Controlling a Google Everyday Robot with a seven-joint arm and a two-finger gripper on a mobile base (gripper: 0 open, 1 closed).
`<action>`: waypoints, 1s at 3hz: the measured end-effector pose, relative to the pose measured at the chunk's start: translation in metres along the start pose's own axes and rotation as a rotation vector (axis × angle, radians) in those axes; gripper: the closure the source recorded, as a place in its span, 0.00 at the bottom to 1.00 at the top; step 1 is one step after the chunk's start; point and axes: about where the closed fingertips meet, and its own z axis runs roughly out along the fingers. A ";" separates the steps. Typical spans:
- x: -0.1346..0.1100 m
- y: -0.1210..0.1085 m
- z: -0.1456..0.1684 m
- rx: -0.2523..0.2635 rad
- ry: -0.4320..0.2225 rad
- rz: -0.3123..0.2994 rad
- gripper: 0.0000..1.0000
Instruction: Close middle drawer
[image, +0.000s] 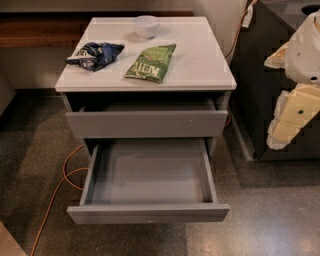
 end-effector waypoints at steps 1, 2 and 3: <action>0.005 0.001 0.013 0.001 -0.004 0.006 0.00; 0.010 0.002 0.026 -0.009 -0.022 0.017 0.00; 0.011 0.004 0.054 -0.041 -0.071 0.004 0.00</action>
Offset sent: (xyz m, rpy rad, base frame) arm 0.0067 -0.0087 -0.0489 0.0565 0.0280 -0.0118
